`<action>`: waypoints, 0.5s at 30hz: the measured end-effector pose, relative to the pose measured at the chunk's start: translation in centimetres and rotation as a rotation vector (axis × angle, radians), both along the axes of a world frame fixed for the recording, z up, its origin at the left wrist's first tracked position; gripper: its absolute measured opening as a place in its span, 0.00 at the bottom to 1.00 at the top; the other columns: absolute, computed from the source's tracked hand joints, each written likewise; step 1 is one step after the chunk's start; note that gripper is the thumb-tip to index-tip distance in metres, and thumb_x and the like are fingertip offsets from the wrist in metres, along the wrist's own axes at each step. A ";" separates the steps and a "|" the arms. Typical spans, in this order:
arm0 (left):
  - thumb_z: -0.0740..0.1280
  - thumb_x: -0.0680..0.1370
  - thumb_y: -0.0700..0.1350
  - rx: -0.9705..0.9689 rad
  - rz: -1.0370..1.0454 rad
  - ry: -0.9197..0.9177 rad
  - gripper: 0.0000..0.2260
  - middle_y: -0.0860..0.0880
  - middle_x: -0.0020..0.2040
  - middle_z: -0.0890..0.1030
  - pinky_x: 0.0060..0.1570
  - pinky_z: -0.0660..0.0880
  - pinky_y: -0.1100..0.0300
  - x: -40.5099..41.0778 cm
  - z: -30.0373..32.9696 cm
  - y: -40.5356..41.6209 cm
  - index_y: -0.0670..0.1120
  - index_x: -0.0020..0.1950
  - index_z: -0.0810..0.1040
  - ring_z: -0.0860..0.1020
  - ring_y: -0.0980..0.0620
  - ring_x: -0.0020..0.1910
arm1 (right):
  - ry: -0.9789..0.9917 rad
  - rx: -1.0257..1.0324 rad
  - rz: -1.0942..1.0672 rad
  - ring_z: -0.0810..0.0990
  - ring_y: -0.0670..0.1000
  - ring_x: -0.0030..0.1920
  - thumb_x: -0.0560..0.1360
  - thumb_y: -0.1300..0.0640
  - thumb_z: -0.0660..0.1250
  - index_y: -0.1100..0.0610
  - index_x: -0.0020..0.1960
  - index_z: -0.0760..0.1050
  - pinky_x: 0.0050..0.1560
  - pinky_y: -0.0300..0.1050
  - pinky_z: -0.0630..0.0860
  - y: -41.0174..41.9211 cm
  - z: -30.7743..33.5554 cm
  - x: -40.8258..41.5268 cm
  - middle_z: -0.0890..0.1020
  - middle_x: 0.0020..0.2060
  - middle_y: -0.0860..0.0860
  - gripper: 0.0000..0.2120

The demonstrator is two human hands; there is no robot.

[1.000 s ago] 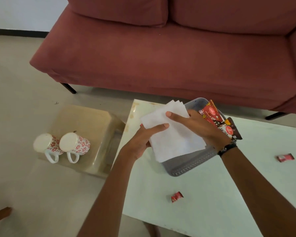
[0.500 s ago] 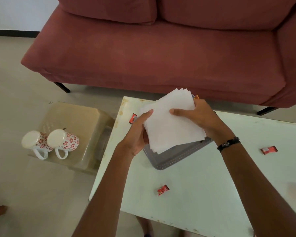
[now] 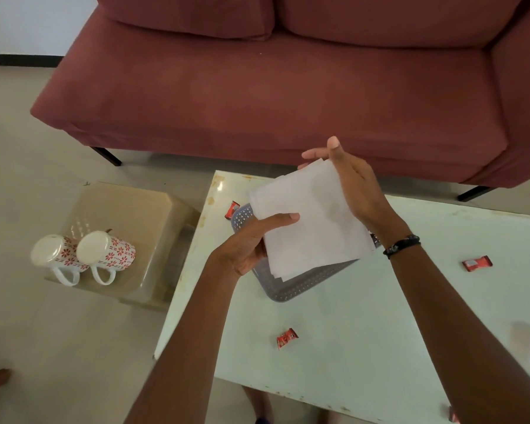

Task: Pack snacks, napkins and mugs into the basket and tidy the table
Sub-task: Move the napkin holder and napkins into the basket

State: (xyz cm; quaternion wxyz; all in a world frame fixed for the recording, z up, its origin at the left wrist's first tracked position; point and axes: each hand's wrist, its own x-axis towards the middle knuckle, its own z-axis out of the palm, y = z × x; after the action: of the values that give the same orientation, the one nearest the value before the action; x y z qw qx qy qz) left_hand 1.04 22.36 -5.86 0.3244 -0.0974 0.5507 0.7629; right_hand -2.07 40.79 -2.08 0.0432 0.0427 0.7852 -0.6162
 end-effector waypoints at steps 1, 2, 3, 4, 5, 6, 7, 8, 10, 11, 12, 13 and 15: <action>0.71 0.66 0.45 -0.003 -0.004 0.006 0.20 0.49 0.50 0.79 0.50 0.80 0.52 -0.1 0.0 0.1 0.55 0.57 0.72 0.77 0.48 0.54 | 0.017 -0.005 -0.012 0.83 0.43 0.47 0.79 0.38 0.48 0.48 0.49 0.81 0.48 0.39 0.79 -0.1 0.0 -0.1 0.85 0.48 0.45 0.26; 0.71 0.66 0.45 -0.006 -0.005 0.011 0.20 0.49 0.49 0.80 0.49 0.81 0.53 -0.1 0.0 0.0 0.55 0.56 0.72 0.78 0.49 0.53 | 0.026 -0.017 -0.041 0.84 0.43 0.44 0.79 0.38 0.48 0.50 0.46 0.82 0.43 0.34 0.79 -0.2 0.0 -0.2 0.85 0.45 0.45 0.27; 0.71 0.66 0.45 -0.007 -0.005 0.014 0.19 0.50 0.48 0.81 0.47 0.81 0.54 -0.2 0.0 0.0 0.56 0.55 0.73 0.78 0.49 0.53 | 0.031 -0.032 -0.072 0.84 0.43 0.43 0.79 0.38 0.49 0.51 0.42 0.82 0.41 0.33 0.78 -0.3 -0.1 -0.2 0.86 0.43 0.46 0.28; 0.71 0.66 0.45 -0.009 -0.009 0.017 0.19 0.51 0.48 0.81 0.46 0.81 0.54 -0.2 0.0 0.0 0.56 0.54 0.73 0.78 0.50 0.52 | 0.036 -0.044 -0.099 0.84 0.44 0.42 0.79 0.37 0.49 0.51 0.38 0.82 0.41 0.34 0.78 -0.4 -0.2 -0.1 0.86 0.42 0.46 0.28; 0.71 0.66 0.45 -0.006 -0.020 0.017 0.18 0.51 0.47 0.82 0.46 0.81 0.55 -0.2 0.0 -0.1 0.56 0.54 0.73 0.78 0.50 0.52 | 0.040 -0.058 -0.120 0.84 0.44 0.41 0.79 0.37 0.50 0.51 0.35 0.81 0.41 0.35 0.79 -0.5 -0.5 0.0 0.86 0.40 0.46 0.29; 0.71 0.67 0.45 -0.003 -0.038 0.017 0.17 0.52 0.45 0.82 0.46 0.81 0.55 -0.2 -0.1 -0.2 0.57 0.53 0.74 0.79 0.50 0.51 | 0.042 -0.073 -0.134 0.84 0.45 0.39 0.79 0.38 0.50 0.51 0.33 0.80 0.40 0.36 0.79 -0.6 -0.7 0.0 0.86 0.38 0.46 0.28; 0.71 0.67 0.45 -0.002 -0.056 0.015 0.16 0.54 0.43 0.83 0.46 0.81 0.55 -0.1 -0.2 -0.3 0.57 0.52 0.74 0.79 0.51 0.51 | 0.045 -0.088 -0.140 0.83 0.45 0.37 0.79 0.39 0.51 0.51 0.33 0.79 0.39 0.36 0.79 -0.6 -0.9 0.2 0.85 0.36 0.45 0.28; 0.71 0.66 0.45 -0.008 -0.075 0.011 0.16 0.55 0.41 0.84 0.45 0.81 0.56 0.0 -0.3 -0.3 0.57 0.51 0.74 0.79 0.51 0.50 | 0.053 -0.093 -0.134 0.82 0.44 0.36 0.79 0.39 0.51 0.52 0.34 0.78 0.37 0.35 0.78 -0.6 -1.0 0.3 0.84 0.34 0.45 0.26; 0.71 0.65 0.46 -0.039 -0.106 -0.002 0.17 0.55 0.40 0.84 0.43 0.81 0.57 0.2 -0.4 -0.4 0.57 0.51 0.74 0.80 0.52 0.49 | 0.074 -0.079 -0.095 0.81 0.42 0.34 0.80 0.41 0.52 0.53 0.39 0.79 0.35 0.33 0.76 -0.9 -1.3 0.6 0.82 0.34 0.45 0.24; 0.72 0.65 0.46 -0.057 -0.122 -0.011 0.18 0.54 0.42 0.83 0.43 0.81 0.57 0.3 -0.5 -0.4 0.56 0.52 0.74 0.79 0.51 0.49 | 0.076 -0.073 -0.066 0.80 0.41 0.34 0.80 0.41 0.53 0.53 0.42 0.79 0.34 0.31 0.75 -1.0 -1.3 0.7 0.82 0.34 0.43 0.22; 0.72 0.64 0.45 -0.072 -0.136 -0.018 0.18 0.53 0.43 0.83 0.44 0.81 0.57 0.4 -0.6 -0.3 0.56 0.52 0.74 0.79 0.51 0.49 | 0.073 -0.067 -0.037 0.80 0.39 0.34 0.80 0.42 0.54 0.53 0.44 0.80 0.35 0.29 0.75 -1.2 -1.3 0.7 0.82 0.35 0.42 0.21; 0.73 0.64 0.45 -0.081 -0.143 -0.024 0.19 0.53 0.43 0.83 0.44 0.81 0.56 0.4 -0.6 -0.2 0.55 0.52 0.74 0.79 0.51 0.50 | 0.061 -0.053 -0.015 0.81 0.38 0.37 0.80 0.42 0.53 0.52 0.47 0.80 0.38 0.30 0.75 -1.4 -1.3 0.6 0.82 0.38 0.41 0.20; 0.74 0.67 0.42 -0.093 -0.121 -0.035 0.18 0.52 0.46 0.82 0.46 0.80 0.55 0.4 -0.7 -0.2 0.55 0.52 0.74 0.79 0.51 0.51 | -0.007 -0.049 0.016 0.81 0.42 0.49 0.79 0.38 0.52 0.47 0.55 0.77 0.50 0.39 0.77 -1.1 -1.3 0.5 0.82 0.49 0.41 0.20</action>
State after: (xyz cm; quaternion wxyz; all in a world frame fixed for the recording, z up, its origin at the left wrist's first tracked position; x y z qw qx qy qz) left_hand 1.47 22.12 -6.55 0.3749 -0.0921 0.5844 0.7137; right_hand -1.62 39.66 -3.40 0.0517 0.0375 0.7700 -0.6349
